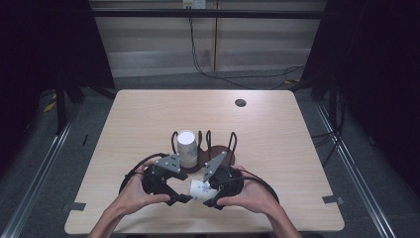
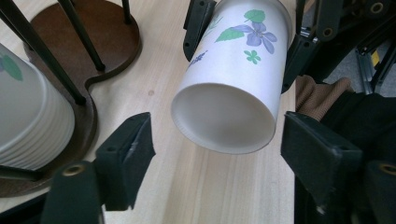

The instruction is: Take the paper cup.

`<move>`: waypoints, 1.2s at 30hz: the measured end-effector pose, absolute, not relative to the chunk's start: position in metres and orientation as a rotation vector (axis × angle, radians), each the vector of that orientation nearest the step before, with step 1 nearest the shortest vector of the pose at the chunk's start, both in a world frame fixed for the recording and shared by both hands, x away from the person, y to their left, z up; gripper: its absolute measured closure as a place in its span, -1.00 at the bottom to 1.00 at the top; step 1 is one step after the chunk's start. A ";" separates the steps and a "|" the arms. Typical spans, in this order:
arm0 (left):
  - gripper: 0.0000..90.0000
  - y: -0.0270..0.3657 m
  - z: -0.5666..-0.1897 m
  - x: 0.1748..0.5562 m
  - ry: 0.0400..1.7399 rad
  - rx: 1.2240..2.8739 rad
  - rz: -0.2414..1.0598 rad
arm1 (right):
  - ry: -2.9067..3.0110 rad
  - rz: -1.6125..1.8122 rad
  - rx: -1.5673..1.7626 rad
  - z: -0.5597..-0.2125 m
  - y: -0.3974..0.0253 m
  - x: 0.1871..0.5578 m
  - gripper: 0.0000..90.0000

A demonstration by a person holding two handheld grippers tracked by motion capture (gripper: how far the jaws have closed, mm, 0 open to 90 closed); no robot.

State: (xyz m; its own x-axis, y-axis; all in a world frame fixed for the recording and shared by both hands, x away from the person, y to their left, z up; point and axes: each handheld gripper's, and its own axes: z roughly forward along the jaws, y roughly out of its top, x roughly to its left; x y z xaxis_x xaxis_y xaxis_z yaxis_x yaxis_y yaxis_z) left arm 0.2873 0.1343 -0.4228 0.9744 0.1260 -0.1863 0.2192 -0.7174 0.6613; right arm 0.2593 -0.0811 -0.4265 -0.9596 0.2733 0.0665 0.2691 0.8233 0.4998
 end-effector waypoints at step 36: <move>-0.32 0.125 -0.433 0.292 0.219 2.410 -0.398 | 3.005 0.849 0.331 -0.430 -0.067 0.251 -0.29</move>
State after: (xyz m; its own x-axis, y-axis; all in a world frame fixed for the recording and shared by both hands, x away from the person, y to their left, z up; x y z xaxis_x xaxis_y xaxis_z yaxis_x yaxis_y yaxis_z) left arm 0.2917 0.1250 -0.4329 0.9393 0.0525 -0.3392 0.2588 -0.7576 0.5993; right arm 0.2513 -0.0665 -0.4297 -0.9778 0.2020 0.0553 0.2010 0.8315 0.5179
